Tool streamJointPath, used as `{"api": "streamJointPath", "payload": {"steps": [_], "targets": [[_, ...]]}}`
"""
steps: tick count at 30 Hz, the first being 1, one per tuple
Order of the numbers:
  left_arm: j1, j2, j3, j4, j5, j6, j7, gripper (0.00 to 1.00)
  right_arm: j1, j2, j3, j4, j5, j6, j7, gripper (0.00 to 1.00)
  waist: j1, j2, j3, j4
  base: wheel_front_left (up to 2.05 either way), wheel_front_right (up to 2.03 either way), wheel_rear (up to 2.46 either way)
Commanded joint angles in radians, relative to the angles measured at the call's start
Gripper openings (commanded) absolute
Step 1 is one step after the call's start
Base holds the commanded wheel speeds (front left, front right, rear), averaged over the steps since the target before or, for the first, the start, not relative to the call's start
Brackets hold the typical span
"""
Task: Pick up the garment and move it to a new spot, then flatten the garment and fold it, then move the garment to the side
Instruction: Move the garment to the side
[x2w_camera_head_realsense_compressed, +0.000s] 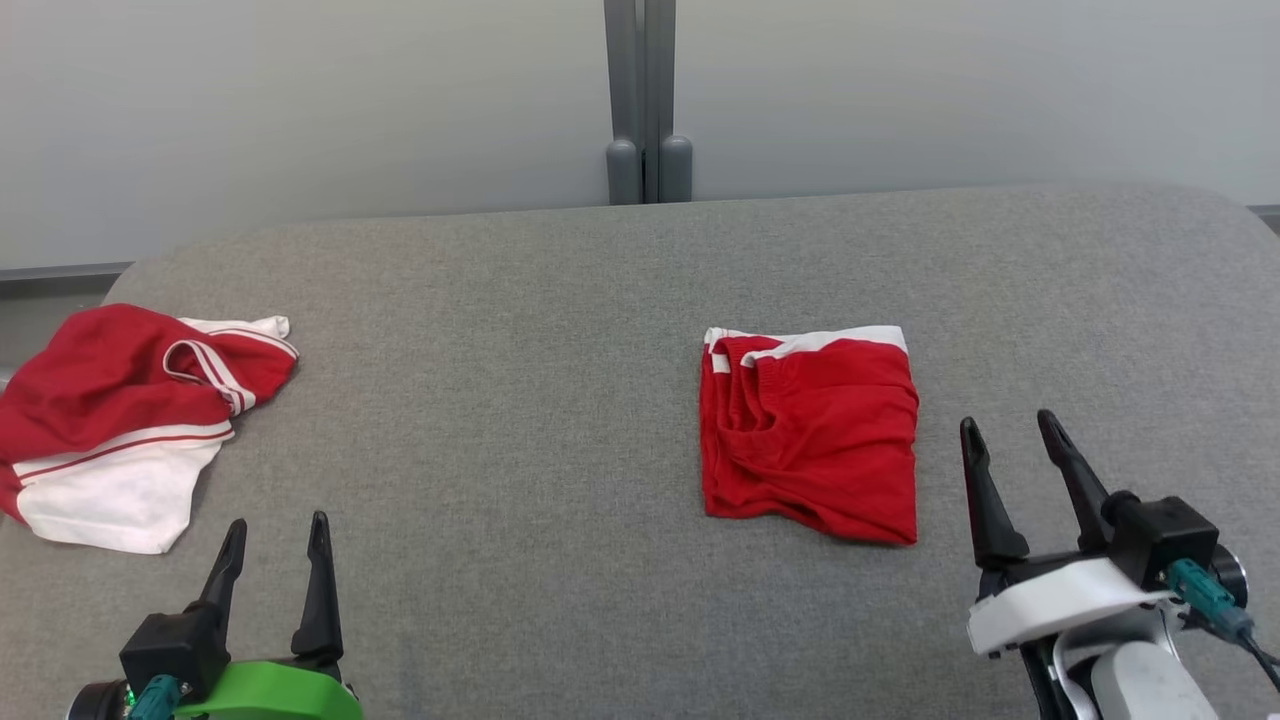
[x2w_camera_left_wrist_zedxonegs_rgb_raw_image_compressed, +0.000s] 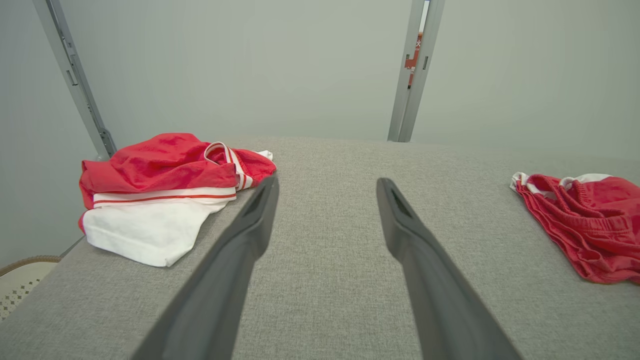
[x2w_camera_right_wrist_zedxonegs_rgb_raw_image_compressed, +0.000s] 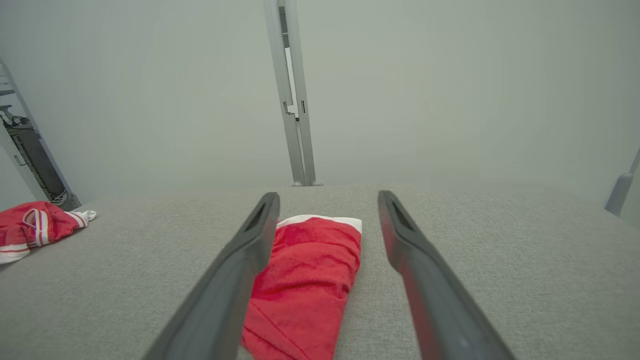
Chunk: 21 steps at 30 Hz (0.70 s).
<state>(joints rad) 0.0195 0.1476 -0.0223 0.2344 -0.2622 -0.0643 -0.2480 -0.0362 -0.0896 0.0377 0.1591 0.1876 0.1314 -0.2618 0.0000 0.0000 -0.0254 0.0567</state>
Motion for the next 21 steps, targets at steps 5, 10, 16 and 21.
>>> {"api": "streamJointPath", "payload": {"steps": [5,10,16,21], "targets": [[-0.023,0.009,-0.010,0.003,-0.013,-0.005,-0.005,1.00,-0.124,-0.035,0.015,0.042,-0.017,-0.002,0.005,1.00,0.0000,0.0000,0.031,0.014,0.00,0.00,0.00],[-0.051,0.009,-0.019,0.004,-0.017,-0.011,-0.008,1.00,-0.248,-0.058,0.019,0.110,-0.039,-0.002,0.027,1.00,0.0000,0.0000,0.082,0.035,0.00,0.00,0.00],[-0.092,0.008,-0.028,0.012,-0.020,-0.019,-0.010,1.00,-0.372,-0.068,0.025,0.240,-0.055,-0.002,0.030,1.00,0.0000,0.0000,0.141,0.057,0.00,0.00,0.00],[-0.126,0.005,-0.033,0.024,-0.024,-0.026,-0.015,1.00,-0.434,-0.066,0.015,0.381,-0.066,-0.002,0.036,1.00,0.0000,0.0000,0.178,0.071,0.00,0.00,0.00]]}}
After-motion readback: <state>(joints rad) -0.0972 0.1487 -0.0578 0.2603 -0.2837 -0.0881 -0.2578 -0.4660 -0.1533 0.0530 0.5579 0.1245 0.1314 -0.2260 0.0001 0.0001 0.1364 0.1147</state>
